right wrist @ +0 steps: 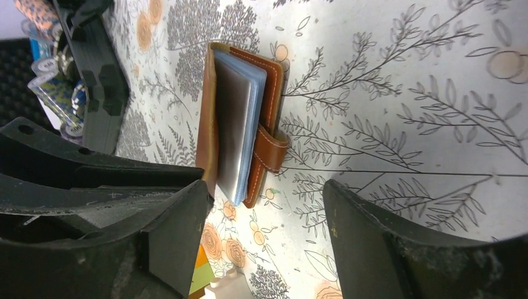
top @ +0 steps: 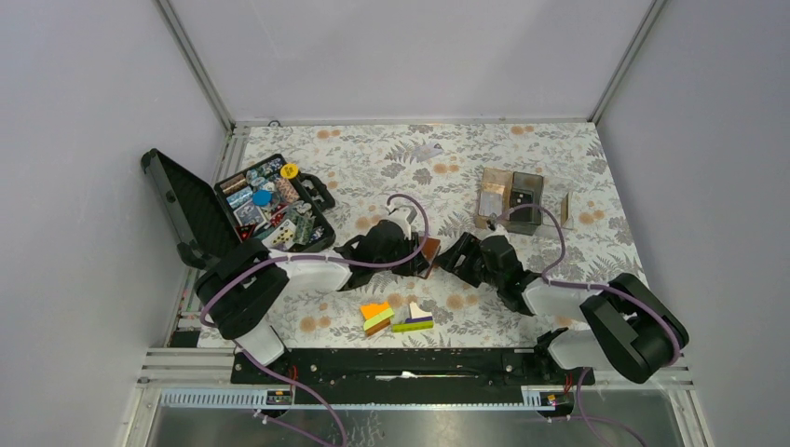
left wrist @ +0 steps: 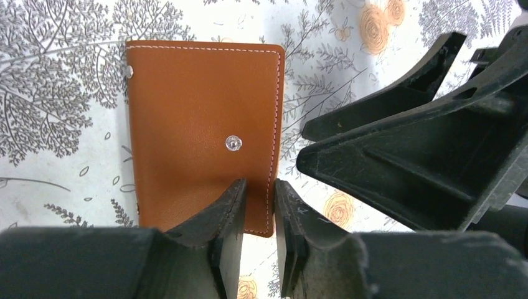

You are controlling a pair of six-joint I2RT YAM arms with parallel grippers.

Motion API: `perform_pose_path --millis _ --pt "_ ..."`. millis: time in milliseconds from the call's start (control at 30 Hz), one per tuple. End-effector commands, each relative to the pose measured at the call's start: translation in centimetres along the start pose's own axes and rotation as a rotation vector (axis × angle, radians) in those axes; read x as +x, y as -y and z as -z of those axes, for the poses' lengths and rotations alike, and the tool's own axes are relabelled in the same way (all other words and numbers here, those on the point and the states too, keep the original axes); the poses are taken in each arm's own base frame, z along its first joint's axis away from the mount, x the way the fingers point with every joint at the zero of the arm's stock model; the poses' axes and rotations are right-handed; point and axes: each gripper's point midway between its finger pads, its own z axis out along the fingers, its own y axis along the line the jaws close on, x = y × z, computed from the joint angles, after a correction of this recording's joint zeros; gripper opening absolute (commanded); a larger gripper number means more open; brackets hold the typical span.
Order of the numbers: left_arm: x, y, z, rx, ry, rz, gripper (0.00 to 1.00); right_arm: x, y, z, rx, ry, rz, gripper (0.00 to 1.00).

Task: Put the credit cards into the card holder
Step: Close the card holder at the center of the board.

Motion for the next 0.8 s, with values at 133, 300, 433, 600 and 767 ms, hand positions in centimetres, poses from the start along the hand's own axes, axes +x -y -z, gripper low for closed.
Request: perform_pose_path --millis 133,300,433,600,767 --pt "3.0 -1.4 0.2 0.0 -0.057 0.032 0.4 1.4 -2.2 -1.3 -0.085 -0.124 0.039 0.69" --pt "3.1 -1.4 0.6 0.012 -0.048 0.036 0.42 1.5 -1.5 -2.2 -0.047 -0.128 0.007 0.65" --pt "1.9 -0.6 1.6 0.042 -0.005 0.018 0.43 1.5 -0.8 -2.9 -0.004 -0.13 0.008 0.57" --pt "-1.2 0.1 3.9 0.043 0.074 0.016 0.57 0.9 0.7 -3.5 0.089 -0.107 0.026 0.43" --pt "-3.3 -2.3 4.6 -0.028 0.104 0.084 0.67 0.3 1.9 -3.7 0.164 -0.089 0.058 0.33"
